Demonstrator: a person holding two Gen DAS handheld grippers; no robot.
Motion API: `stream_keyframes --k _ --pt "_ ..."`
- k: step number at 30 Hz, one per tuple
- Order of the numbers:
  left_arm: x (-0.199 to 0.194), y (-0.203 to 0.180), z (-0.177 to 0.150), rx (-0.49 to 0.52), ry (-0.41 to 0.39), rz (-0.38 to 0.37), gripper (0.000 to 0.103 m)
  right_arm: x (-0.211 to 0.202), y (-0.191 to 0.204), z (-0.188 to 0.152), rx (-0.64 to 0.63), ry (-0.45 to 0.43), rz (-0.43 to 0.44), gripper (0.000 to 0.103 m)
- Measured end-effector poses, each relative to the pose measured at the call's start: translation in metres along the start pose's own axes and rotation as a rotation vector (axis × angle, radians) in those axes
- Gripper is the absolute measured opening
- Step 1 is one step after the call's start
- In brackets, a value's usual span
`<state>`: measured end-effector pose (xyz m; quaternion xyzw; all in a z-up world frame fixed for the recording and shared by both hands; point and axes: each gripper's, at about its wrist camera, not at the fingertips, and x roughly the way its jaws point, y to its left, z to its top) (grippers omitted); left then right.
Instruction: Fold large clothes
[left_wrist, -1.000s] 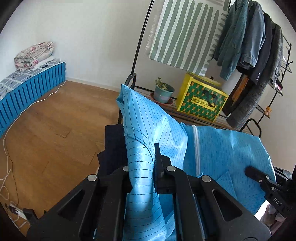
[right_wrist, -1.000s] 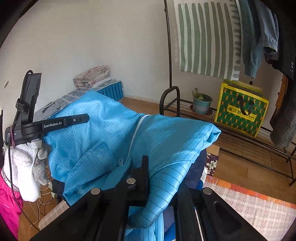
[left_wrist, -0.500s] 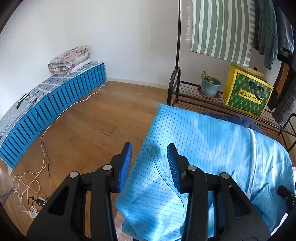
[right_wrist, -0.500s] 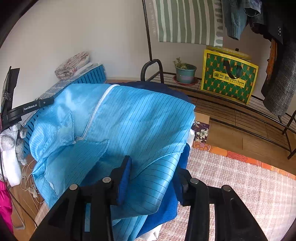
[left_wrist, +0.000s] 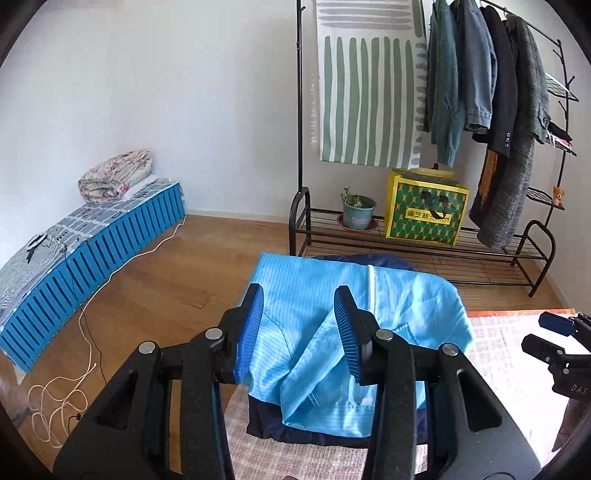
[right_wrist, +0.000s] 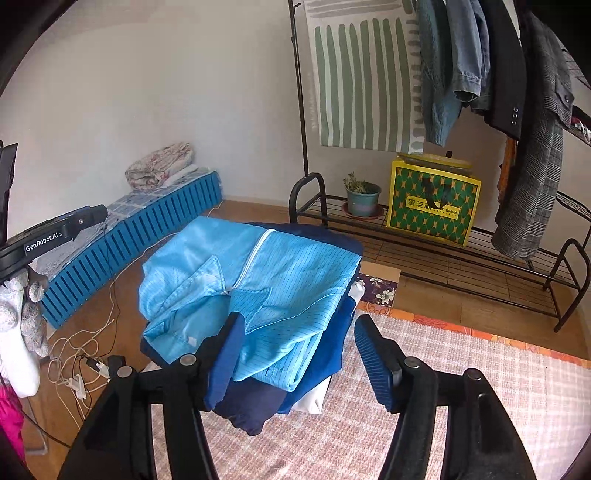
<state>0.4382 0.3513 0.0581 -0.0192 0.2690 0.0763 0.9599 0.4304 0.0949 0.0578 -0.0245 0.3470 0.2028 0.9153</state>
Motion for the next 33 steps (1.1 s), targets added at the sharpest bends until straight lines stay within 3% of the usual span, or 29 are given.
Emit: stream_keyframes --k 8,12,20,24,28,30,33 --pt "-0.12 -0.042 -0.028 0.046 -0.057 -0.084 0.043 -0.109 0.001 -0.031 -0.007 -0.075 -0.005 0.065" --pt "-0.176 -0.054 -0.045 0.072 -0.097 -0.108 0.056 -0.159 -0.001 -0.047 0.004 -0.106 -0.012 0.066" --pt "-0.261 -0.058 -0.08 0.093 -0.106 -0.155 0.058 -0.242 0.021 -0.079 -0.041 -0.162 -0.109 0.068" --pt "-0.301 -0.055 -0.091 0.106 -0.142 -0.166 0.073 -0.275 0.03 -0.095 -0.027 -0.188 -0.127 0.075" --pt "-0.331 -0.057 -0.097 0.138 -0.186 -0.148 0.08 -0.297 0.039 -0.103 -0.04 -0.212 -0.137 0.082" --pt "-0.342 -0.055 -0.099 0.128 -0.19 -0.151 0.087 -0.305 0.042 -0.104 -0.048 -0.225 -0.138 0.089" --pt "-0.352 -0.053 -0.101 0.102 -0.199 -0.16 0.097 -0.314 0.047 -0.106 -0.073 -0.242 -0.148 0.092"
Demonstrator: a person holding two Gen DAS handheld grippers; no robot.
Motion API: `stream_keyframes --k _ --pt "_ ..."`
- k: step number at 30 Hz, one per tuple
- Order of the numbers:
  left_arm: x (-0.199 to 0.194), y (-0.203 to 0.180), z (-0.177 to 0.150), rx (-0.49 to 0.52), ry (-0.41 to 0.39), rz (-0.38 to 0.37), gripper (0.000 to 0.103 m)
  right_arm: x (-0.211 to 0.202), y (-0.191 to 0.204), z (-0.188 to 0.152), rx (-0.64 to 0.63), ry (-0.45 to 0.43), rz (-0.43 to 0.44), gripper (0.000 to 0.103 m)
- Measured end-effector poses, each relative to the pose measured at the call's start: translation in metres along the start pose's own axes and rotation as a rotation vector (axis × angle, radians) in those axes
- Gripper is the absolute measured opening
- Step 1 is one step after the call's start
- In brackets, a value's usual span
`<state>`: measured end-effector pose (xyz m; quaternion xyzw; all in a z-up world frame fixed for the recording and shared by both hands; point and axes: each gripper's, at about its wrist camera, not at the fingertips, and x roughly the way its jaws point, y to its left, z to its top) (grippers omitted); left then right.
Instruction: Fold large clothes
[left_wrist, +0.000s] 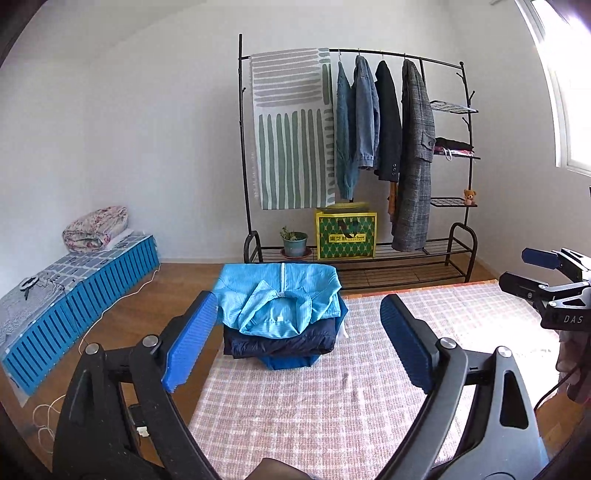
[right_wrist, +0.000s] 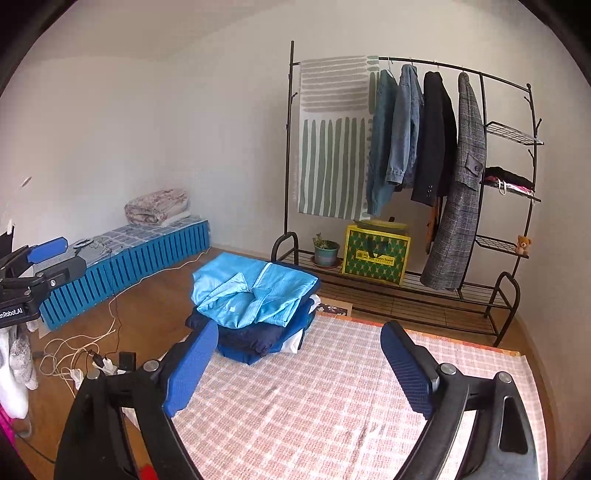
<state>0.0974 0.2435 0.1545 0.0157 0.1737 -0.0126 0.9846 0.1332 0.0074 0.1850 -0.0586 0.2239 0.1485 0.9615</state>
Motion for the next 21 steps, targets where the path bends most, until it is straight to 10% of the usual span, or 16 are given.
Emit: stream_keyframes --k 21 --pt "-0.032 -0.046 -0.037 -0.08 0.081 0.056 0.103 -0.055 -0.036 -0.045 0.092 0.002 0.027 0.103"
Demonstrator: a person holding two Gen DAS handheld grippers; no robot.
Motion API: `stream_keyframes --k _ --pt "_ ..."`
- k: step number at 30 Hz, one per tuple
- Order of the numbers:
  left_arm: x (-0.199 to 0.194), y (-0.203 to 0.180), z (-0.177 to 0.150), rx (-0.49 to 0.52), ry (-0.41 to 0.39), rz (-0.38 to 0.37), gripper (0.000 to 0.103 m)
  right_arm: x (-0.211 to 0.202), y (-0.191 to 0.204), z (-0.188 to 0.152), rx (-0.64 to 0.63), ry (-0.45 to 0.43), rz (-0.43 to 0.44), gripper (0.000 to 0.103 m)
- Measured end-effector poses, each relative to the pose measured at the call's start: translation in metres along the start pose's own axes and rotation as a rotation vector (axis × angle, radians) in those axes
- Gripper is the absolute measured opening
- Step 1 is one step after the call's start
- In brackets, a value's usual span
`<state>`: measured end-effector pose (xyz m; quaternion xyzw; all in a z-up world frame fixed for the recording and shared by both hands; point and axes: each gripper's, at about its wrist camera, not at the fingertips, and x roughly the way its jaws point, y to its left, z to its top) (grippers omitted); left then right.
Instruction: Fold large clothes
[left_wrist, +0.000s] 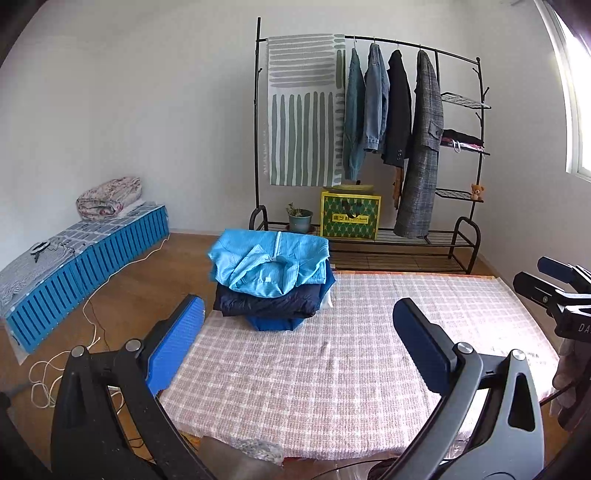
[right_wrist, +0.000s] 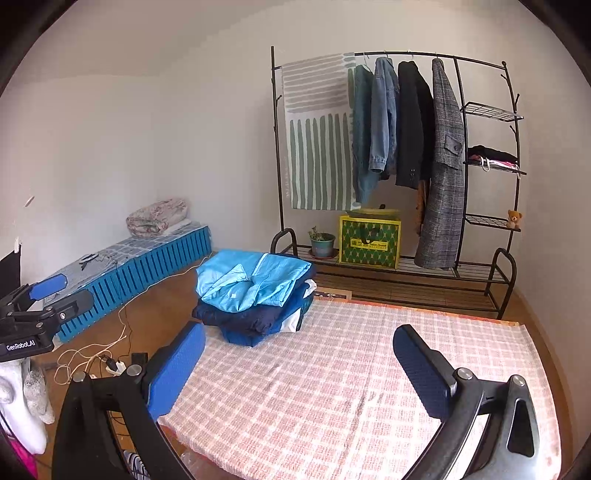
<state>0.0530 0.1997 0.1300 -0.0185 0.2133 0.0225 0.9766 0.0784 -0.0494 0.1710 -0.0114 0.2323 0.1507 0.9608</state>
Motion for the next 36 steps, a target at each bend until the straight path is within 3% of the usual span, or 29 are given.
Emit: stream_keyframes --k 10,18,36 --pt "-0.005 -0.006 -0.022 -0.028 0.047 0.074 0.103 -0.011 -0.009 -0.022 -0.017 0.003 0.003 0.103" --pt "-0.003 -0.022 -0.03 0.024 0.062 0.108 0.103 -0.006 -0.013 -0.025 -0.015 0.012 0.006 0.103" --pt "0.038 -0.037 -0.04 0.033 0.135 0.078 0.103 0.025 -0.039 -0.027 0.02 0.046 -0.021 0.103"
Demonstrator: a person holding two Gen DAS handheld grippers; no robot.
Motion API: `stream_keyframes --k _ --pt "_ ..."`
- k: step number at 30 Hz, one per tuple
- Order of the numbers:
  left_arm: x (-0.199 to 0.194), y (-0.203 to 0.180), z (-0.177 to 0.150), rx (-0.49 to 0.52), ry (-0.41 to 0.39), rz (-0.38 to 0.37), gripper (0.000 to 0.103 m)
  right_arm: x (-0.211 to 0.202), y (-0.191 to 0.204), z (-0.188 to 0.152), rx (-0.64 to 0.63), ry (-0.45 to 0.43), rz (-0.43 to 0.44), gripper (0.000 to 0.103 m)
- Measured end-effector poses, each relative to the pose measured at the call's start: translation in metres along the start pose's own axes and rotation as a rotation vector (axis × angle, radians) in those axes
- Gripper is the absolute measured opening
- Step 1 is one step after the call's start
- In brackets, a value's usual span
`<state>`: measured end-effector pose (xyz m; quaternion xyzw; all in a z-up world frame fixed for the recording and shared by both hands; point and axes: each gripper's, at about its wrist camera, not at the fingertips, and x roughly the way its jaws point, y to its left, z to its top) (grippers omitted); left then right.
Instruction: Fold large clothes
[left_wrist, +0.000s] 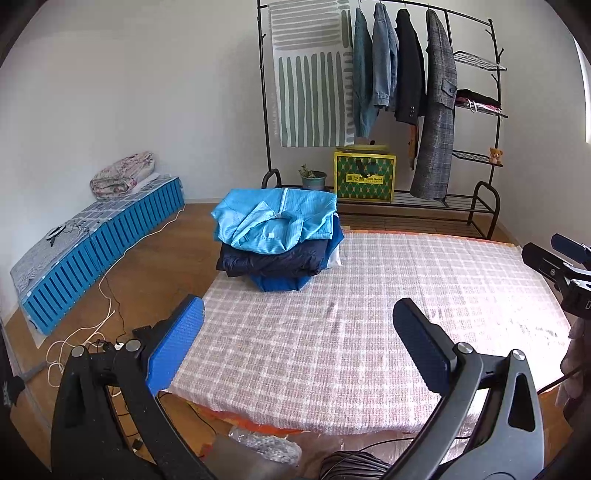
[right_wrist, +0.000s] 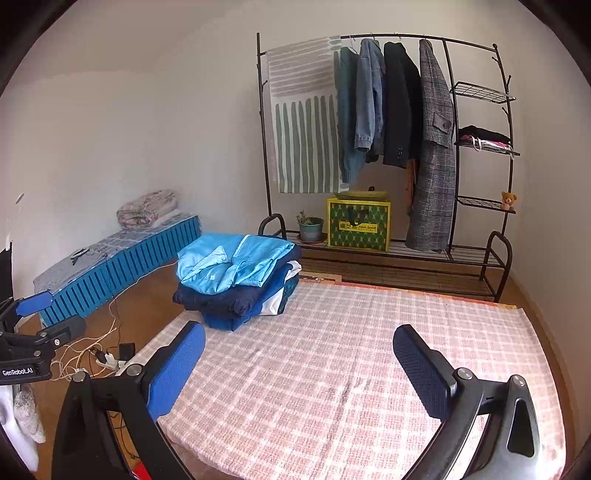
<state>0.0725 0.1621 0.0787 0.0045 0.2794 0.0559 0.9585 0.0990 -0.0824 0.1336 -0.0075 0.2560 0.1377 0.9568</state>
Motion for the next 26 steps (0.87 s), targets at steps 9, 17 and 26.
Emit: stream_keyframes --k 9,17,26 --pt "0.007 -0.003 0.0 0.01 0.006 -0.01 0.103 0.009 -0.002 -0.002 0.003 0.014 0.003 0.103" --pt "0.012 -0.001 0.001 0.003 -0.004 -0.013 0.103 0.015 0.002 -0.004 0.001 0.024 0.007 0.103" --pt "0.01 0.001 0.0 0.015 -0.01 -0.026 0.103 0.019 0.006 -0.007 0.0 0.033 0.016 0.103"
